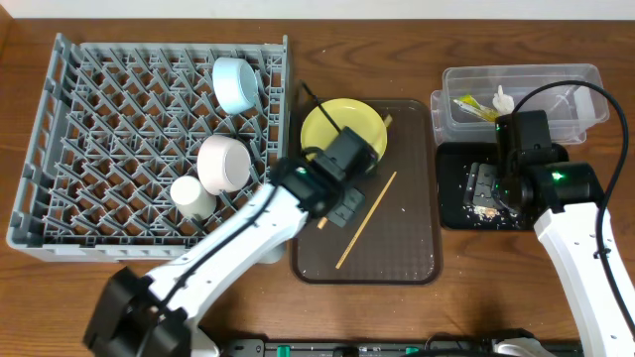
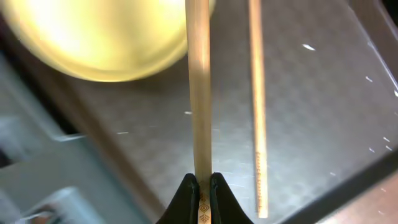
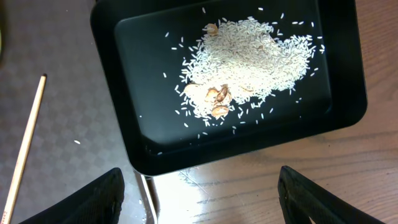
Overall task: Sort waste into correct bins and load items into the dishwasher rack
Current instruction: 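Carry the chopstick with the left gripper and stand it in the rack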
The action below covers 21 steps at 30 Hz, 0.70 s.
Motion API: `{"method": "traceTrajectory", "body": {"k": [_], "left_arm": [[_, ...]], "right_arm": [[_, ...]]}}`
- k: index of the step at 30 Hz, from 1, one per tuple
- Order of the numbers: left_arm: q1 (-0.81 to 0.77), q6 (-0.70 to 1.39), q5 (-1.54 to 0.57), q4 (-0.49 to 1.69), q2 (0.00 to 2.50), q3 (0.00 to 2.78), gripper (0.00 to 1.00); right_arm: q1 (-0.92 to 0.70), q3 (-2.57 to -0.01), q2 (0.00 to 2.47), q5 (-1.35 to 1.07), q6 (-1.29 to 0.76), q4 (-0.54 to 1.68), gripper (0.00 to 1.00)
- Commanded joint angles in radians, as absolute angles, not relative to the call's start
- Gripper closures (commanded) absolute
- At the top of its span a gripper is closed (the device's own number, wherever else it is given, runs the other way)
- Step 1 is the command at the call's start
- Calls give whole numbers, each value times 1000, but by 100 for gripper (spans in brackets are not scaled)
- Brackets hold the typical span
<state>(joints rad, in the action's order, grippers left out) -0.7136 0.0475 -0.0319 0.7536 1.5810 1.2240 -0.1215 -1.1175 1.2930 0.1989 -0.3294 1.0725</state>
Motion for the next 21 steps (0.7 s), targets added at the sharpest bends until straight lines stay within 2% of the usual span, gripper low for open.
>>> {"method": "traceTrajectory", "body": {"k": [1,10,21], "left_arm": [[-634,39,41,759,1545,1235,94],[-426,64,38,758,1538,1235,93],[-348,64,39,734,1628,1211,94]], "right_arm": [[-110,-1137,1287,213,-340,1071,23],[-110,-1137,1287,213,-340,1071,23],[-110,-1137,1287,213,-340,1070,23]]}}
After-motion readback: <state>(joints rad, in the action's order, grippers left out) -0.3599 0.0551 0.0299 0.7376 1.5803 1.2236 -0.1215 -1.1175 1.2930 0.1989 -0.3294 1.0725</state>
